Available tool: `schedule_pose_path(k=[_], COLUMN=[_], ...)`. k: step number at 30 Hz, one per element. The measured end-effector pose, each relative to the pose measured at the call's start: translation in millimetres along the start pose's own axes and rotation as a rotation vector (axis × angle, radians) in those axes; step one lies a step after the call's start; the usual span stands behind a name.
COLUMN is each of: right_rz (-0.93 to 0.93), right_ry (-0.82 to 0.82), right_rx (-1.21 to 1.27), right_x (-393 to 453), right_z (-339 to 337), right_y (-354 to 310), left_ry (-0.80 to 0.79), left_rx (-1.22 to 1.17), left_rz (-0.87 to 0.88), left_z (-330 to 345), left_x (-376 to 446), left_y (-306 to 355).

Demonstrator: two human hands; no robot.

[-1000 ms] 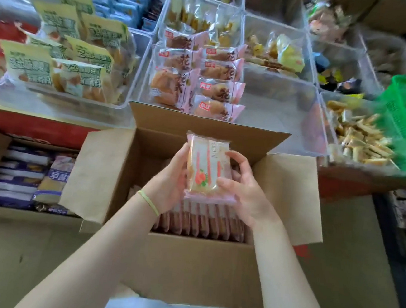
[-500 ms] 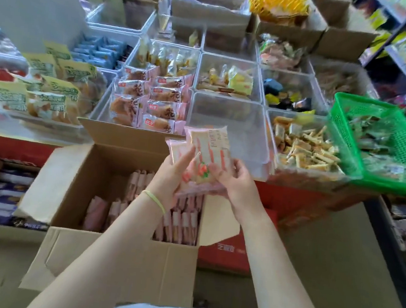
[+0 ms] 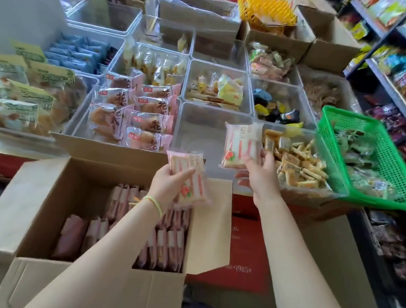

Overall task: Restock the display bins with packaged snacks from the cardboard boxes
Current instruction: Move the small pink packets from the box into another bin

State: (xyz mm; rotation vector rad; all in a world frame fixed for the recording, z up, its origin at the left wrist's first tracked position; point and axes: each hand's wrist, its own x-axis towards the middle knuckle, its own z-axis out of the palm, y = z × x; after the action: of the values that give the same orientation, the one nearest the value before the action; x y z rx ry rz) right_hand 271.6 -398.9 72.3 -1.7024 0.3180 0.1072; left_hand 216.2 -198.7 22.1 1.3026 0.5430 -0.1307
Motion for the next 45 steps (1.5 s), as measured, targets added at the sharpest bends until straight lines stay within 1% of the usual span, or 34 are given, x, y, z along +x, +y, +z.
schedule_pose_path(k=[2,4,5,7,11,15,17,19,20,24,26,28,29,33,35,37,40,42,43,45], right_rz=[-0.067,-0.114,-0.121,-0.114,-0.052,0.051,0.087,0.128,0.145,0.186,0.15,0.097,0.093,0.113,0.116,0.132,0.162,0.178,0.173,0.168], right_ry=[-0.011,-0.016,-0.013,-0.003,-0.023,-0.097,-0.135,-0.148,-0.144,-0.169,-0.175,-0.147,-0.124,-0.024,-0.011,-0.077,-0.271,-0.358,-0.366,-0.296], right_rx=[-0.05,-0.124,-0.172,-0.258,-0.303,-0.277,-0.276,-0.205,-0.174,-0.188,-0.266,-0.358,-0.364,-0.327,-0.29,-0.311,-0.331,-0.36,-0.38,-0.385], right_x=[24,56,74,112,179,224,237,248,255,282,295,302,304,304,302,302,300,296,292,280], right_z=[4,10,13,19,32,50,61,72,79,111,124,132,134,139,135,132,132,131,129,119], right_y=[-3,-3,-1,8,29,52,59,63,66,79,85,86,86,93,97,102,106,103,100,89], left_ry=[0.009,-0.027,-0.057,-0.062,-0.017,0.118,0.18,0.233,0.235,0.167,0.151,0.145,0.143,0.131,0.126,0.131,0.124,0.114,0.113,0.105], left_rx=[-0.042,-0.126,-0.186,-0.279,-0.316,-0.184,-0.15,-0.141,-0.149,-0.223,-0.227,-0.228,-0.225,-0.214,-0.216,-0.207,-0.182,-0.169,-0.163,-0.164], left_rz=[-0.114,-0.237,-0.28,-0.309,-0.248,-0.128,-0.118,-0.132,-0.14,-0.157,-0.151,-0.148,-0.148,-0.144,-0.145,-0.145,-0.142,-0.14,-0.139,-0.139], left_z=[8,17,22,32,51,56,55,52,51,46,45,45,45,42,42,41,41,41,41,41], left_x=[9,17,21,31,56,84,95,105,110,117,119,121,123,129,130,132,133,132,132,131], left_y=[5,12,14,18,23,20,19,19,18,10,7,6,6,3,2,1,2,2,2,1])
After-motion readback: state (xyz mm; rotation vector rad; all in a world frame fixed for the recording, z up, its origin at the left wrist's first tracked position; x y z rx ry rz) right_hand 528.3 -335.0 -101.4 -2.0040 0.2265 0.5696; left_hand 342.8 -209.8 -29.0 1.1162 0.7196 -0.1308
